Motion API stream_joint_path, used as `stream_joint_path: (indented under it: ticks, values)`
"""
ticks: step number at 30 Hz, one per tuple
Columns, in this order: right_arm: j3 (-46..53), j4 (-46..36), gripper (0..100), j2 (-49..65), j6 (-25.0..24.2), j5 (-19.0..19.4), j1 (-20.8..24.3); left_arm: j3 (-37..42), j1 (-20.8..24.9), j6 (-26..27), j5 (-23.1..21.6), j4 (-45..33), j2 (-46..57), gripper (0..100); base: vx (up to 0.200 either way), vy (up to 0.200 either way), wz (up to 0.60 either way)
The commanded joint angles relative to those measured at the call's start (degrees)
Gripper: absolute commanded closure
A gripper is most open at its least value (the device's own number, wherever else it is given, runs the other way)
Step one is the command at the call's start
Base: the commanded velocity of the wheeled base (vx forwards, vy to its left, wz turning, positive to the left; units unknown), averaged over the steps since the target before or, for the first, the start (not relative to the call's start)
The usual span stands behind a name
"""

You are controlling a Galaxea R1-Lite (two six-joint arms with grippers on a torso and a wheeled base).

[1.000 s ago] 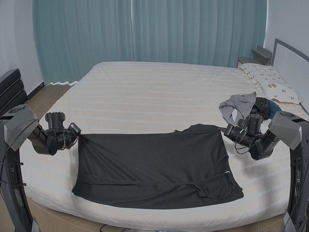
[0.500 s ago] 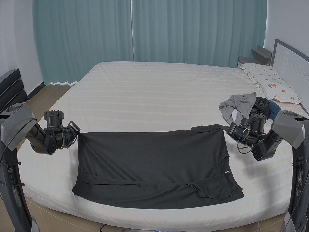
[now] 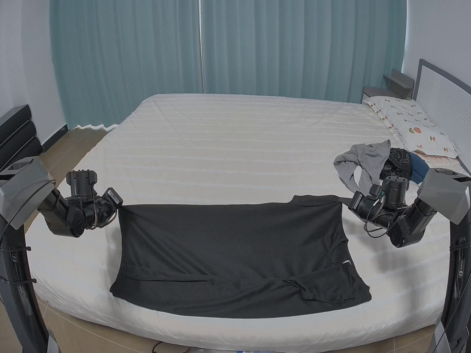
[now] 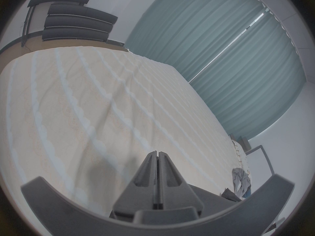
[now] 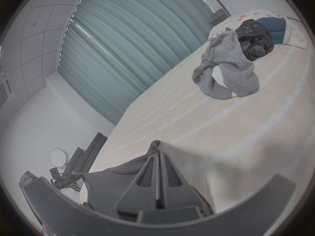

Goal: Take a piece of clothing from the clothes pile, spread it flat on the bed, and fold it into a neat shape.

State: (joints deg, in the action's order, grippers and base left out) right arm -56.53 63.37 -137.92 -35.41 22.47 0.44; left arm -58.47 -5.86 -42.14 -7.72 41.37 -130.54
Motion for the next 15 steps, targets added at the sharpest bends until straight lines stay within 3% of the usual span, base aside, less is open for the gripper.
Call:
stream_joint_path:
  ticks: [1, 6, 15]
  values:
    - [1.8, 0.1, 100, 1.0, 0.1, 0.1, -0.1, 1.8, 0.2, 1.7, 0.0, 0.3, 0.2, 100, 0.000, 0.000, 0.00]
    - [5.1, 0.4, 100, 2.1, 0.3, 2.4, -0.4, 4.5, 0.2, 7.1, 0.0, 0.2, 0.5, 100, 0.000, 0.000, 0.00]
    - [10.8, 0.6, 100, 3.4, 4.8, 5.0, -1.1, 7.3, 0.6, 10.8, 0.0, 0.4, 2.4, 100, 0.000, 0.000, 0.00]
